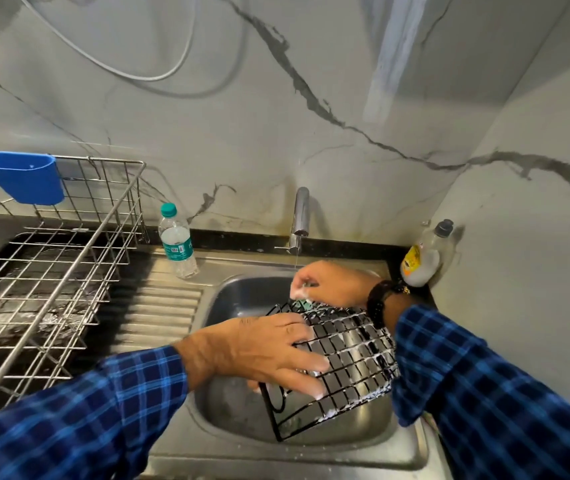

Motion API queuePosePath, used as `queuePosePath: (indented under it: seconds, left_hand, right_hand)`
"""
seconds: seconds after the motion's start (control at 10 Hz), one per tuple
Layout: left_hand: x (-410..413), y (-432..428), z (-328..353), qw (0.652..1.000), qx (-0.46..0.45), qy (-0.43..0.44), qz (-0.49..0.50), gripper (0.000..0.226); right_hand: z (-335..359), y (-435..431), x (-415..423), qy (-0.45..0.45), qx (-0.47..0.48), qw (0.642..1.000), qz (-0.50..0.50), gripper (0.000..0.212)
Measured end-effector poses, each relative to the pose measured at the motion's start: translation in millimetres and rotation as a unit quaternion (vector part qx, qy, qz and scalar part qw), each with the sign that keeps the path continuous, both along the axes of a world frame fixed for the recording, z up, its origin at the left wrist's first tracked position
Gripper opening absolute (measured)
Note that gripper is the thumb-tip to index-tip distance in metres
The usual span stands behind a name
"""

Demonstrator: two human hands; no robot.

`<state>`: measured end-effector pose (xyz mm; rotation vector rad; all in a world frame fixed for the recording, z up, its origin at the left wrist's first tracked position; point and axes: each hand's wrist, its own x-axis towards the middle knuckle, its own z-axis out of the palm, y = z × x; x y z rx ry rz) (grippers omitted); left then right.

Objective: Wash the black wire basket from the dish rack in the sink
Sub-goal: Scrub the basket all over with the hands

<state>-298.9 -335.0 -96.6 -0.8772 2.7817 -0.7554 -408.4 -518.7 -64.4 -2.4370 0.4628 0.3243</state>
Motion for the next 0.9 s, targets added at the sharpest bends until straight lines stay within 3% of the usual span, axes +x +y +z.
queuePosePath:
  seconds: [0.1, 0.2, 0.3, 0.4, 0.5, 0.6, 0.7, 0.8, 0.9]
  left_hand:
    - [6, -5, -9, 0.999, -0.029, 0.036, -0.016, 0.056]
    - [15, -7, -21, 0.993, -0.062, 0.097, -0.034, 0.048]
    - [13, 0, -30, 0.992, -0.064, 0.098, -0.045, 0.056]
    - [21, 14, -32, 0.981, -0.113, 0.144, 0.067, 0.066]
    - [27, 32, -27, 0.830, -0.101, 0.374, 0.402, 0.069]
    - [20, 38, -7, 0.345, 0.225, 0.789, 0.457, 0.044]
    - [0, 30, 5, 0.145, 0.326, 0.863, 0.356, 0.054]
    - [-23, 21, 22, 0.080, 0.316, 0.884, 0.334, 0.060]
    - [-35, 17, 36, 0.143, 0.273, 0.871, 0.383, 0.041]
  right_hand:
    - [5, -2, -2, 0.020, 0.002, 1.000, 0.014, 0.017]
    - [11, 3, -7, 0.096, -0.001, 0.995, 0.027, 0.053]
    - [8, 7, -14, 0.139, -0.033, 0.988, 0.057, 0.070]
    - [-2, -1, -28, 0.008, 0.038, 0.999, -0.028, 0.056]
    - [-15, -18, -41, -0.140, 0.108, 0.975, -0.132, 0.050]
    - [-29, -19, -47, -0.214, 0.157, 0.946, -0.186, 0.061]
    - [-40, -3, -41, -0.233, 0.130, 0.933, -0.242, 0.055]
    - [-44, 20, -36, -0.222, 0.059, 0.938, -0.259, 0.050]
    - [-45, 32, -37, -0.219, -0.006, 0.934, -0.281, 0.045]
